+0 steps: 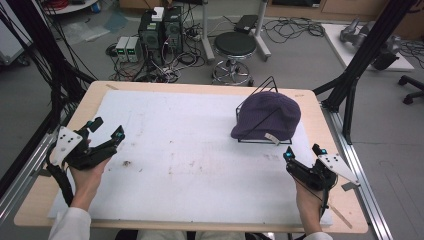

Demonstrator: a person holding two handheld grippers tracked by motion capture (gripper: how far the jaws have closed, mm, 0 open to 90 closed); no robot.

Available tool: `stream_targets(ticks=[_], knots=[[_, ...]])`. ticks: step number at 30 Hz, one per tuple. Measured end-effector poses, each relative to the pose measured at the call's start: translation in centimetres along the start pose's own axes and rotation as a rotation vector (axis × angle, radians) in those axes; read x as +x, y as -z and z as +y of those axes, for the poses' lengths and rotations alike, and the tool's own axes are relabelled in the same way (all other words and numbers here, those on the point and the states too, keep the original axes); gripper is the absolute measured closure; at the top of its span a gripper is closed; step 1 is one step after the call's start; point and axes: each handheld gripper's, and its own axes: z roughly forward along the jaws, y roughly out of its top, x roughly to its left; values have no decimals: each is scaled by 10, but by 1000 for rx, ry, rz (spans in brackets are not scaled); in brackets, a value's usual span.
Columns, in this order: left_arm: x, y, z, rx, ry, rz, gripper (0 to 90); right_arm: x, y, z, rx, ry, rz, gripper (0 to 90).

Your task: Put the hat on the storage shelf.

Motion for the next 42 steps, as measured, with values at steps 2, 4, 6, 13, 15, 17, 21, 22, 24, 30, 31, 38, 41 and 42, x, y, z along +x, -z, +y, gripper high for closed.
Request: stream_targets(ticks=[2,4,6,13,15,17,21,22,24,30,31,38,41,42], knots=[[2,5,-4,-1,8,-2,259,-2,1,-4,9,-10,4,118],[4,7,-7,6,11,-1,259,-4,2,-8,15,-18,5,118],[10,13,-14,22,23,8,259,-5,3,-11,18,-12,4,118],[20,27,-27,34,54,25,259,-5,7,-20,38,-9,2,118],[20,33,-33,40,47,35,259,-4,8,-24,42,-10,2,118],[22,40,-43,59,52,41,259,-3,8,-27,48,-2,-1,118],[24,47,-50,61,75,46,260,-1,9,-36,65,-3,-7,118],[24,50,-52,57,86,46,261,0,8,-38,65,-10,-9,118],[24,51,-53,59,84,45,261,0,8,-40,69,-6,-11,118],[23,54,-55,57,90,43,261,0,9,-41,70,-30,-31,118],[22,55,-55,60,79,39,261,0,10,-41,66,-36,-33,118],[22,55,-56,66,66,20,260,-5,20,-42,30,-37,-69,118],[22,56,-56,71,81,18,260,-3,20,-45,60,-17,-53,118],[22,56,-56,71,81,18,260,-2,20,-45,56,-7,-52,118]])
